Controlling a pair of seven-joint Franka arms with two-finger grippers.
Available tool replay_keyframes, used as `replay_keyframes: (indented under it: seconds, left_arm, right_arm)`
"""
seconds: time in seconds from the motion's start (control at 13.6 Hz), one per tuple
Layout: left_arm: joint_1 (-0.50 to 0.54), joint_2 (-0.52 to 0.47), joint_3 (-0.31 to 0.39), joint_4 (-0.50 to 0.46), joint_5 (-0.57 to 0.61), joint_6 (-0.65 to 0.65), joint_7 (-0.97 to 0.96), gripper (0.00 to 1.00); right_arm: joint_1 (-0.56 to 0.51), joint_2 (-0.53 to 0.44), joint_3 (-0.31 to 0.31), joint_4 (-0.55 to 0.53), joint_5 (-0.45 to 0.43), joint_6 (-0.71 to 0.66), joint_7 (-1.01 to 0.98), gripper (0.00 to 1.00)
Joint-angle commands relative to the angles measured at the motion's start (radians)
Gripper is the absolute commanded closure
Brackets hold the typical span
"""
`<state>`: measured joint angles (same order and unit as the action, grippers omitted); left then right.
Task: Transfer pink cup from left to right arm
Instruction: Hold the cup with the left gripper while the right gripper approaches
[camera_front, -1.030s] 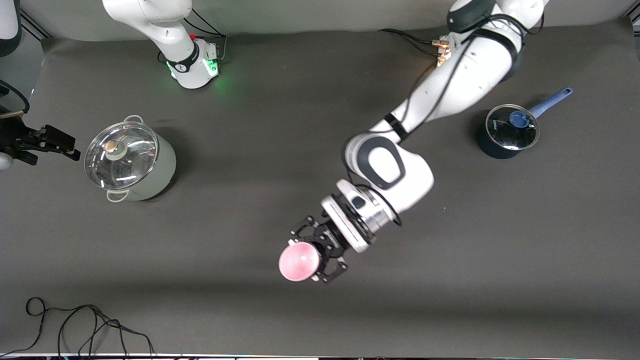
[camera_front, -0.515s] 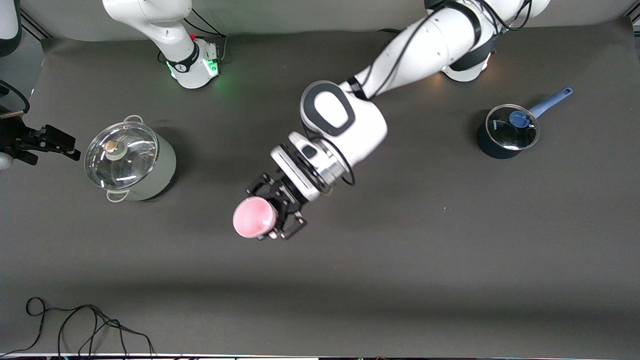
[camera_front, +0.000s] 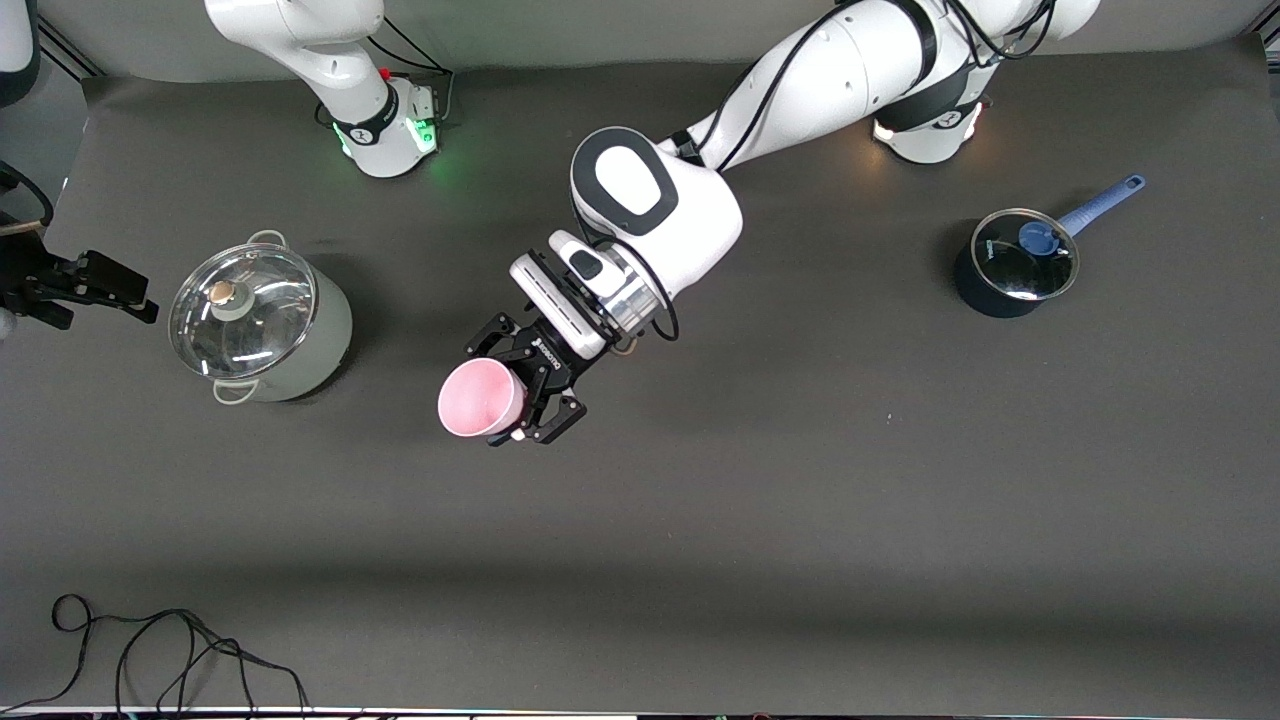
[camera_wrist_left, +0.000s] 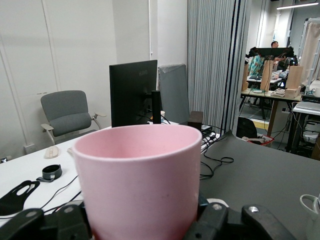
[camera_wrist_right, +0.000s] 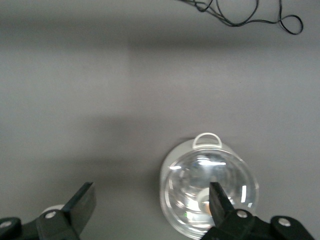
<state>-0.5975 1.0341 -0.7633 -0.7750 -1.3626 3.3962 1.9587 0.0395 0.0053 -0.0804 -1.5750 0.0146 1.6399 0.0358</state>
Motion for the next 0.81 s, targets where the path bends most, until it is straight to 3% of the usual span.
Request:
replay_keyframes:
  seconds: [0.0, 0.29, 0.74]
  left_arm:
    - [-0.022, -0.006, 0.016, 0.022, 0.013, 0.023, -0.024, 1.0]
    - [-0.024, -0.006, 0.016, 0.022, 0.013, 0.023, -0.024, 1.0]
    - [-0.024, -0.005, 0.016, 0.026, 0.013, 0.023, -0.024, 1.0]
  right_arm:
    - [0.043, 0.041, 0.002, 0.107, 0.021, -0.076, 0.281, 0.0]
    - [0.069, 0.071, 0.01, 0.217, 0.088, -0.126, 0.66, 0.0]
    - [0.068, 0.301, 0.186, 0.541, 0.084, -0.238, 1.038, 0.0]
